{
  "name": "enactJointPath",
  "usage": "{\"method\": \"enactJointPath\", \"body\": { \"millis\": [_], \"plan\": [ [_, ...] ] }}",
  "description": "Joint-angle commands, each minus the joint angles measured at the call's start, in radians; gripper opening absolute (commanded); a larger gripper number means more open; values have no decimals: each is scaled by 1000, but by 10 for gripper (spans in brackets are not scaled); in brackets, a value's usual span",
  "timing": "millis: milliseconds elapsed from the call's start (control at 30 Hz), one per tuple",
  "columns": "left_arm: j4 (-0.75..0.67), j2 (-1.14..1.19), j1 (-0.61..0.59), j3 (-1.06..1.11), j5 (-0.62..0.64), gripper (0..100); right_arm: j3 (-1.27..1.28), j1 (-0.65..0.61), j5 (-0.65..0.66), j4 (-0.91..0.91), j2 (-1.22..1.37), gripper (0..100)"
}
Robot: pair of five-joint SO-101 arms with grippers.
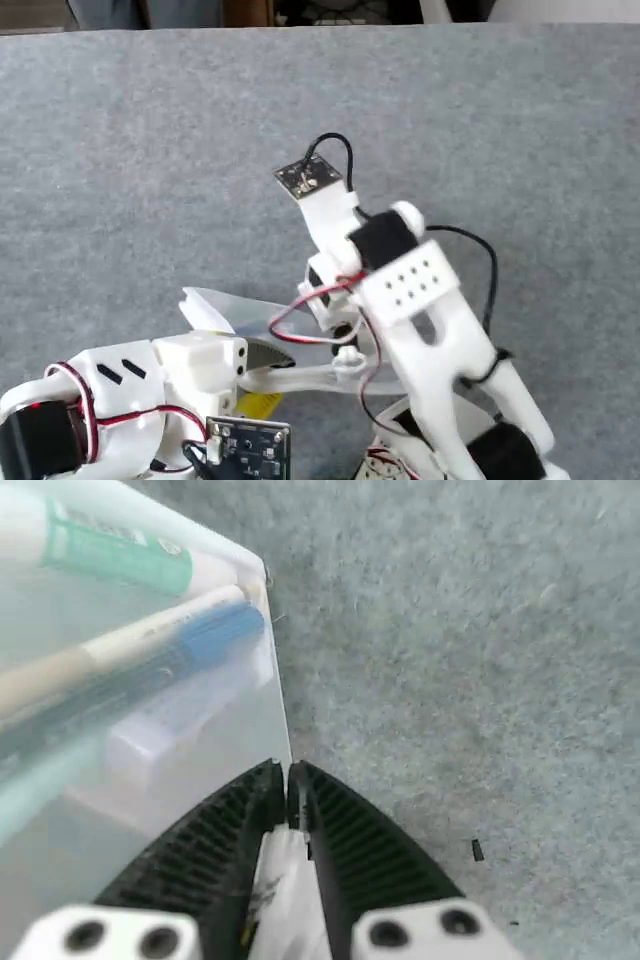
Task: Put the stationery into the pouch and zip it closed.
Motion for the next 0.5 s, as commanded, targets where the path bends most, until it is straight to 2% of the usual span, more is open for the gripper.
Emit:
{"method": "enactJointPath", "body": {
  "millis": [0, 267, 467],
  "plan": [
    [55, 48, -44, 110, 2, 27, 1, -2, 11, 12, -74, 11],
    [55, 44, -44, 110, 6, 27, -45, 155, 12, 11, -93, 12],
    [55, 44, -45, 110, 6, 27, -282, 270, 14, 11, -94, 12]
  ]
}}
